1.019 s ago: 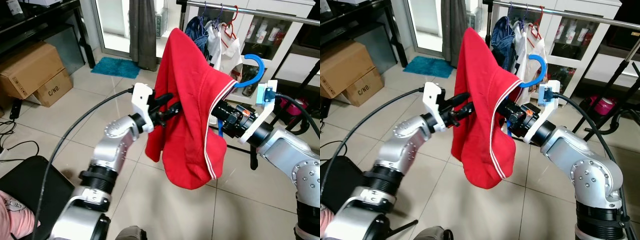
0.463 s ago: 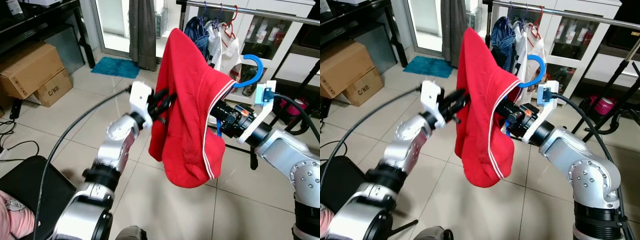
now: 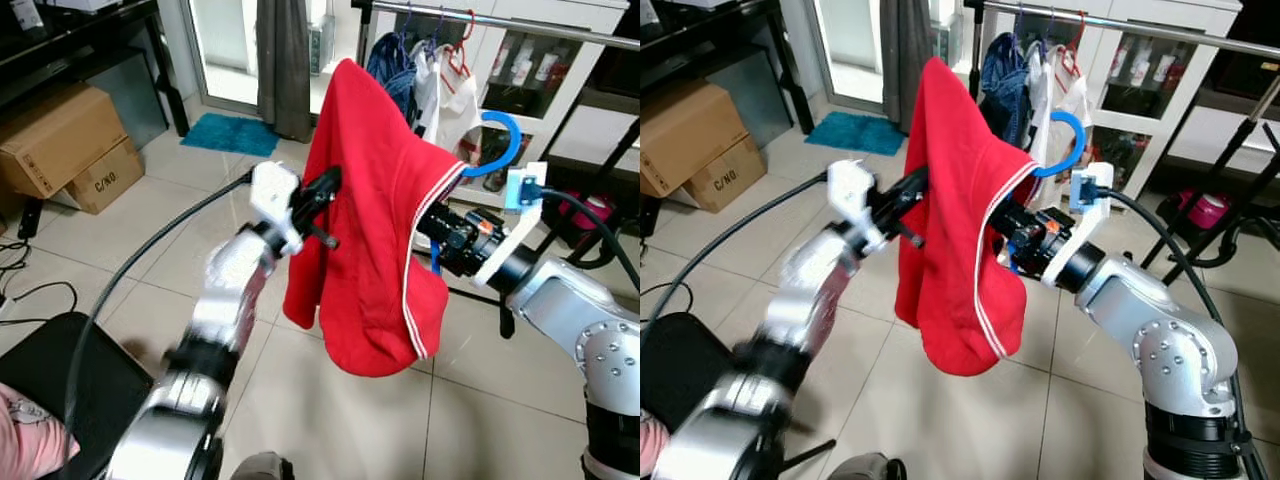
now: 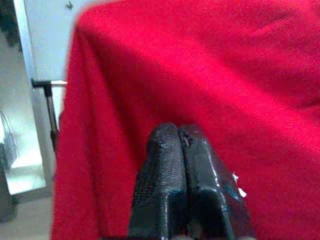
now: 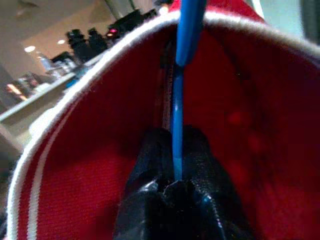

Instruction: Hang hanger

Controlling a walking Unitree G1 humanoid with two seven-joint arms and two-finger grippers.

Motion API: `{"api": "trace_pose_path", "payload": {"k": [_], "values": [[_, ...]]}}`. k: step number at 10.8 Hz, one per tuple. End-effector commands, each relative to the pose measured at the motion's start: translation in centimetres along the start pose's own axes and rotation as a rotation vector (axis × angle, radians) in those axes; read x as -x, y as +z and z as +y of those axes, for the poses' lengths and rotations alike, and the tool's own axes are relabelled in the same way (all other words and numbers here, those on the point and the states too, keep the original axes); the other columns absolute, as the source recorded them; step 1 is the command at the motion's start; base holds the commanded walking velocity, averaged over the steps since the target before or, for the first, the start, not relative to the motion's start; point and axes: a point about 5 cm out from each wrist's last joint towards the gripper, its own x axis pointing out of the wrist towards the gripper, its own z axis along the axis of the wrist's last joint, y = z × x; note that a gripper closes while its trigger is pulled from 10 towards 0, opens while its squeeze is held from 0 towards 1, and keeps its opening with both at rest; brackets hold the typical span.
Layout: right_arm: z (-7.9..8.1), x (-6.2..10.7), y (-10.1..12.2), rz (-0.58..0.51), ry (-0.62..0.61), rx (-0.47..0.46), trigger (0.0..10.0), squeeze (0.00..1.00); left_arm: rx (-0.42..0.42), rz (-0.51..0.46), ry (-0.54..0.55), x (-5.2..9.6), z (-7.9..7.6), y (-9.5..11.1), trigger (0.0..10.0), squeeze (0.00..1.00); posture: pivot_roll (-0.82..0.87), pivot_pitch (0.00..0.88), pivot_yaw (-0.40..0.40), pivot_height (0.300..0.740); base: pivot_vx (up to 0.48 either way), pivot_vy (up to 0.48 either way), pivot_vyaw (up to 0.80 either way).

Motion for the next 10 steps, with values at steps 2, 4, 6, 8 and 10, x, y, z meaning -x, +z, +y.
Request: {"api": "trace_pose_path", "payload": {"k": [2,4,6,8,10], "values": [[-0.5,-0.8,1.4,-0.089,-0.088,0.052,10.0,0.0,-0.027,-0.026,-0.012,1.0,-0.3,0.8,0.0,0.0,0.01,0.0,0.012,0.74,0.0,0.0,0.0],[-1.5,-2.9,1.4,-0.118,-0.243,0.07,10.0,0.0,0.083,-0.038,-0.192,-0.7,-3.7,2.5,0.0,0.0,0.02,0.0,-0.001,0.74,0.0,0.0,0.0],[-1.5,-4.6,1.5,-0.134,-0.29,0.097,10.0,0.0,0.018,-0.048,-0.243,-2.4,-5.0,3.3,10.0,0.04,0.02,0.0,0.004,0.74,0.0,0.0,0.0],[-1.5,-5.5,1.7,-0.143,-0.311,0.122,10.0,0.0,-0.04,-0.072,-0.247,-3.2,-5.2,4.2,10.0,1.0,0.01,0.0,0.004,0.74,0.0,0.0,0.0],[-1.5,-5.8,1.6,-0.146,-0.316,0.128,10.0,0.0,-0.132,-0.09,-0.201,-3.6,-4.8,5.1,10.0,1.0,0.01,0.0,-0.001,0.74,0.0,0.0,0.0]]}}
